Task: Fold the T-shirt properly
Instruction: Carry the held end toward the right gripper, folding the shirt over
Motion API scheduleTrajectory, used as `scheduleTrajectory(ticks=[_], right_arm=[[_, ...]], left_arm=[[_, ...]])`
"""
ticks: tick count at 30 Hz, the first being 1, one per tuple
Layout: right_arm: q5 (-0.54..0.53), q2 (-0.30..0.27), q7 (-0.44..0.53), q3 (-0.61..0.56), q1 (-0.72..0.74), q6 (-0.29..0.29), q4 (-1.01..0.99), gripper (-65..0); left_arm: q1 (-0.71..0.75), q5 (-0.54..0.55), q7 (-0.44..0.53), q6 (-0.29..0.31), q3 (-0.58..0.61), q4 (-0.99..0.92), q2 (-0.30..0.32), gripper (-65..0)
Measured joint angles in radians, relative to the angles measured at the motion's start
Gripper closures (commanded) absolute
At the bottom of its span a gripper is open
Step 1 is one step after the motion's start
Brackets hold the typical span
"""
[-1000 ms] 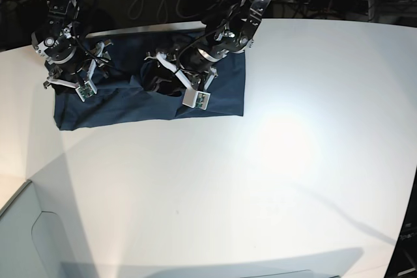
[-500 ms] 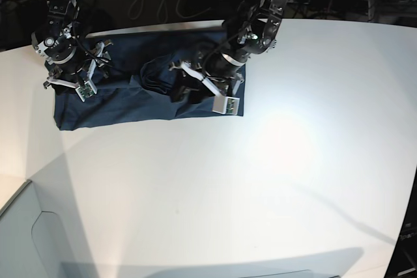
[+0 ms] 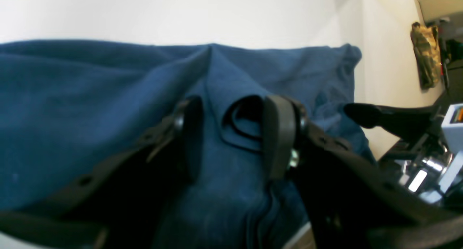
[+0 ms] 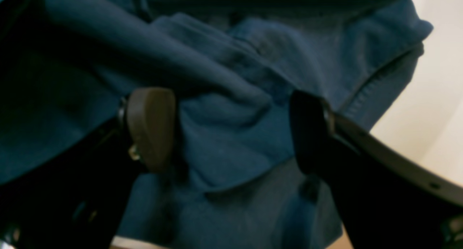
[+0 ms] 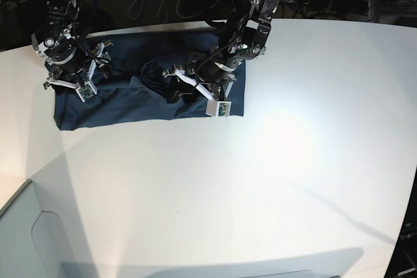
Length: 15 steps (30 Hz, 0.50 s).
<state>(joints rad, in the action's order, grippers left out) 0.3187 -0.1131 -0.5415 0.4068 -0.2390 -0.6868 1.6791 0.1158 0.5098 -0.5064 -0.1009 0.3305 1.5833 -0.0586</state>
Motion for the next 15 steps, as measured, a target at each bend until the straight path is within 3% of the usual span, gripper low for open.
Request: scheduleTrajectory(ticks=[4, 6, 8, 9, 15], right_arm=[[0.002, 0.000, 0.000, 0.000, 0.000, 0.000, 0.000, -47.3], [0.002, 0.000, 0.000, 0.000, 0.000, 0.000, 0.000, -47.3], [0.003, 0.000, 0.000, 0.000, 0.001, 0.000, 0.000, -47.3], [0.003, 0.000, -0.002, 0.000, 0.003, 0.000, 0.000, -47.3], [0.003, -0.010, -0.008, -0.003, 0.011, 0.000, -0.002, -47.3]], left_arm=[[-0.017, 0.003, 0.000, 0.000, 0.001, -0.005, 0.000, -22.8], [-0.027, 0.003, 0.000, 0.000, 0.001, -0.005, -0.006, -16.2], [-0.037, 0.003, 0.002, 0.000, 0.001, -0.012, -0.019, -3.1], [-0.045, 0.008, 0.005, 0.004, 0.001, -0.027, -0.023, 0.0], [-0.060, 0.000, -0.003, 0.003, 0.003, -0.085, -0.047, 0.0]])
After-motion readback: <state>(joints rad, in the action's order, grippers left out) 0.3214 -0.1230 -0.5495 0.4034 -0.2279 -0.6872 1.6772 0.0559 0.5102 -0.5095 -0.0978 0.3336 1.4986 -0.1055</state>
